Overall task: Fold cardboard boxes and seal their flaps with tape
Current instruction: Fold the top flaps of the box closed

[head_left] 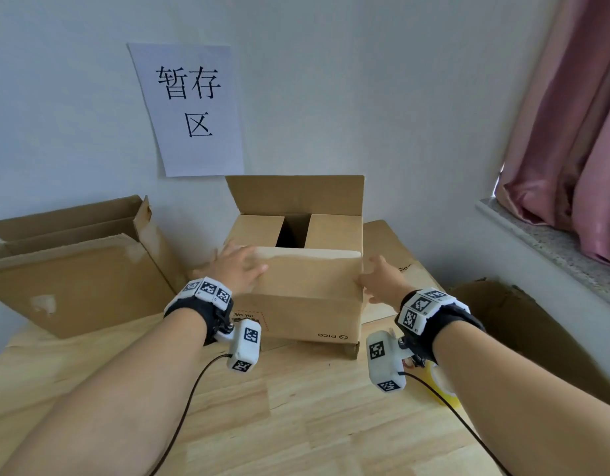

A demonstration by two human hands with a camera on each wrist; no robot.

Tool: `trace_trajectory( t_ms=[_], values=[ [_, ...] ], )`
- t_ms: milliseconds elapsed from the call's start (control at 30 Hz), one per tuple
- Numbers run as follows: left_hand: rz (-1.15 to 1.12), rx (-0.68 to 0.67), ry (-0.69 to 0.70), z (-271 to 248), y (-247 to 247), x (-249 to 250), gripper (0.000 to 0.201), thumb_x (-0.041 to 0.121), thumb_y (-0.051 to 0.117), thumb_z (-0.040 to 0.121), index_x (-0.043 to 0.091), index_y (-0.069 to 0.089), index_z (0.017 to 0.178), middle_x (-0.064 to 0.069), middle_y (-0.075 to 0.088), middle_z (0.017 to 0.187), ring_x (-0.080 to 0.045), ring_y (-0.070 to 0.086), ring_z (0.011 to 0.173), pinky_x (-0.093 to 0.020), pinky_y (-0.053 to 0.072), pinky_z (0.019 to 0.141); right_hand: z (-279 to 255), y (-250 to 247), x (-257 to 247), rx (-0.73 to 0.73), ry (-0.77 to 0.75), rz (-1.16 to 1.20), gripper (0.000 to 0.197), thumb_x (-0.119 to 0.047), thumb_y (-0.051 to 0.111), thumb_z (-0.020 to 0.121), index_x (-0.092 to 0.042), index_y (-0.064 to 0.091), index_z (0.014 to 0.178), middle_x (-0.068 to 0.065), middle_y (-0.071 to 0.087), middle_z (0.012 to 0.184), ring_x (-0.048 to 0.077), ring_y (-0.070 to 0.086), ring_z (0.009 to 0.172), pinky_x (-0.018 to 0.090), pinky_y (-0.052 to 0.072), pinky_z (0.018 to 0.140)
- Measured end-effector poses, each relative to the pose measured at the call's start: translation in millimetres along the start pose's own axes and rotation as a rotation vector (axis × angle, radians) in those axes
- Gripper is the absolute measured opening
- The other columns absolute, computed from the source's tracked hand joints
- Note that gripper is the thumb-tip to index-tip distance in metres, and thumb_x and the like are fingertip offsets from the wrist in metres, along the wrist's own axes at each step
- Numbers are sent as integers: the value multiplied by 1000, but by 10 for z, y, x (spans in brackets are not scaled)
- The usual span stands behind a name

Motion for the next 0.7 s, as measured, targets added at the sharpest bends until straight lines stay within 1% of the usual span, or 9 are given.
trace_trajectory(
  t_ms=[67, 133, 233, 300, 400, 467, 533, 600, 700],
  values=[
    [-66, 13, -41, 4, 2, -189, 66, 66, 41, 87, 37, 28, 145, -2, 23, 156, -26, 20, 143, -51, 16, 116, 31, 21, -1, -15, 16, 19, 55, -21, 52, 94, -11, 30, 143, 12, 57, 117, 22, 61, 93, 29, 57, 68],
    [-210, -28, -119, -24, 35, -380, 69, 61, 48, 88, 35, 24, 147, -3, 34, 152, -28, 35, 137, -41, 31, 109, 55, 60, -16, -47, 31, 61, 50, -15, 50, 95, -11, 36, 143, 12, 60, 118, 22, 63, 96, 31, 58, 74],
    [-253, -42, -131, -64, 16, -419, 71, 58, 50, 88, 33, 23, 149, -2, 36, 151, -27, 39, 135, -37, 33, 107, 122, 53, -59, -28, 35, 65, 45, -8, 42, 94, -10, 43, 139, 14, 60, 120, 27, 63, 103, 36, 54, 88],
    [-227, -52, -118, -69, 25, -349, 71, 56, 49, 90, 29, 21, 150, -4, 34, 152, -27, 36, 137, -37, 31, 109, 172, -7, -95, 24, 30, 28, 45, -7, 38, 93, -9, 43, 138, 14, 57, 122, 27, 58, 106, 33, 51, 88],
    [-184, -84, -136, -44, 147, -304, 74, 57, 44, 92, 26, 14, 152, -7, 33, 152, -28, 37, 136, -40, 33, 109, 233, -2, -126, 52, 30, 10, 48, -8, 41, 92, -6, 36, 140, 14, 54, 123, 23, 52, 97, 27, 44, 74],
    [-173, -104, -163, -29, 216, -327, 75, 59, 42, 91, 29, 11, 152, -7, 36, 151, -30, 42, 132, -42, 37, 105, 310, 31, -125, 57, 25, -4, 48, -11, 43, 92, -5, 34, 139, 14, 55, 120, 22, 50, 89, 24, 39, 59],
    [-187, -106, -165, -15, 231, -317, 73, 58, 40, 92, 29, 9, 151, -8, 37, 150, -30, 47, 128, -39, 41, 99, 316, 52, -149, 42, 44, -48, 48, -12, 43, 93, -4, 32, 139, 15, 54, 121, 23, 50, 88, 23, 34, 51],
    [-173, -92, -148, 14, 220, -301, 72, 58, 39, 93, 29, 7, 151, -9, 33, 152, -30, 46, 129, -40, 43, 97, 360, 36, -176, 58, 51, -46, 49, -12, 44, 94, -2, 29, 140, 18, 51, 127, 28, 53, 96, 26, 39, 57],
    [-154, -111, -144, 31, 197, -298, 72, 58, 37, 94, 29, 5, 151, -11, 26, 154, -31, 40, 133, -44, 40, 102, 311, 58, -202, 59, 81, 52, 46, -8, 44, 97, 0, 33, 140, 17, 47, 136, 33, 49, 122, 29, 43, 87]
  ],
)
Point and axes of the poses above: each hand's wrist, its own z-axis towards the middle knuckle, its own y-axis out of the palm, x = y × z, the point moved 9 cm from there along z, towards the middle knuckle
